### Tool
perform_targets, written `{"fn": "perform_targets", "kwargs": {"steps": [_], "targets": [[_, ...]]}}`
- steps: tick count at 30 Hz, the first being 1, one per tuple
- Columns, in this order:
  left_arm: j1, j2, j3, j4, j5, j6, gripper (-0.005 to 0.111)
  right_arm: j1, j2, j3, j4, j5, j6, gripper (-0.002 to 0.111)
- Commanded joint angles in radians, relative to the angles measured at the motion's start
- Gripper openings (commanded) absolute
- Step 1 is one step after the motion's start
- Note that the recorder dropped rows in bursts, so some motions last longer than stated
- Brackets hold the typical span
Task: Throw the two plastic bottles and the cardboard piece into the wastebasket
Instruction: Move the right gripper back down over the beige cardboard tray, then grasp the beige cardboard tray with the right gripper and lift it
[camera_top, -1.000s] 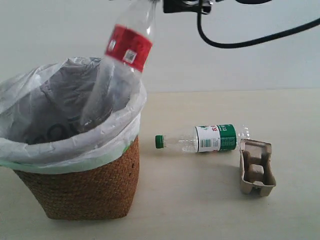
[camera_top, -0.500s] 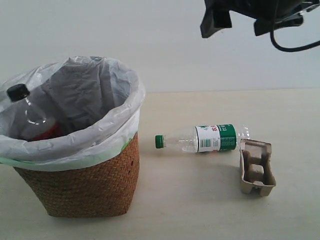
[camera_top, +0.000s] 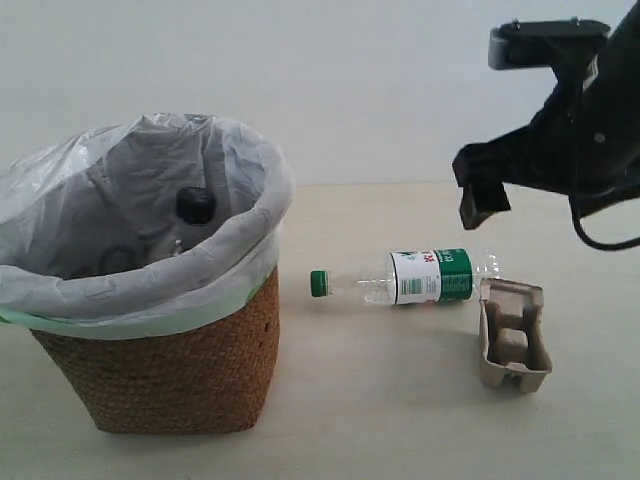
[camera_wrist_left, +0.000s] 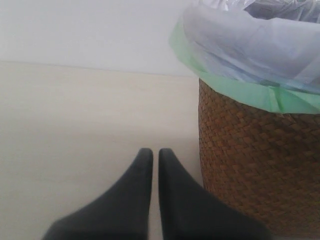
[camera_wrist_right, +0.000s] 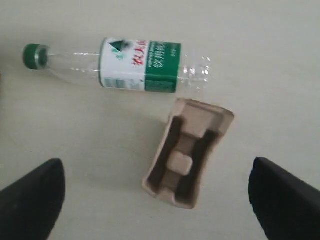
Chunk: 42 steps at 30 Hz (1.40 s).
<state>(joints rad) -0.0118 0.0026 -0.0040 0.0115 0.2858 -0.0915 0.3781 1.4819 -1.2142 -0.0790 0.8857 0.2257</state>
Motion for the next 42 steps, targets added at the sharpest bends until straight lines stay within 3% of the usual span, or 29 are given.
{"fn": "perform_targets", "kwargs": {"steps": [1, 5, 22, 42], "targets": [[0.002, -0.003, 0.004, 0.005, -0.009, -0.005, 0.004, -0.009, -0.004, 0.110, -0.208, -0.057, 0.229, 0.088], [0.002, -0.003, 0.004, 0.005, -0.009, -0.005, 0.004, -0.009, -0.004, 0.191, -0.207, -0.153, 0.281, 0.088], [0.002, -0.003, 0.004, 0.005, -0.009, -0.005, 0.004, -0.009, 0.233, 0.194, -0.133, -0.306, 0.295, 0.088], [0.002, -0.003, 0.004, 0.005, -0.009, -0.005, 0.004, -0.009, 0.378, 0.194, -0.197, -0.389, 0.401, 0.087]]}}
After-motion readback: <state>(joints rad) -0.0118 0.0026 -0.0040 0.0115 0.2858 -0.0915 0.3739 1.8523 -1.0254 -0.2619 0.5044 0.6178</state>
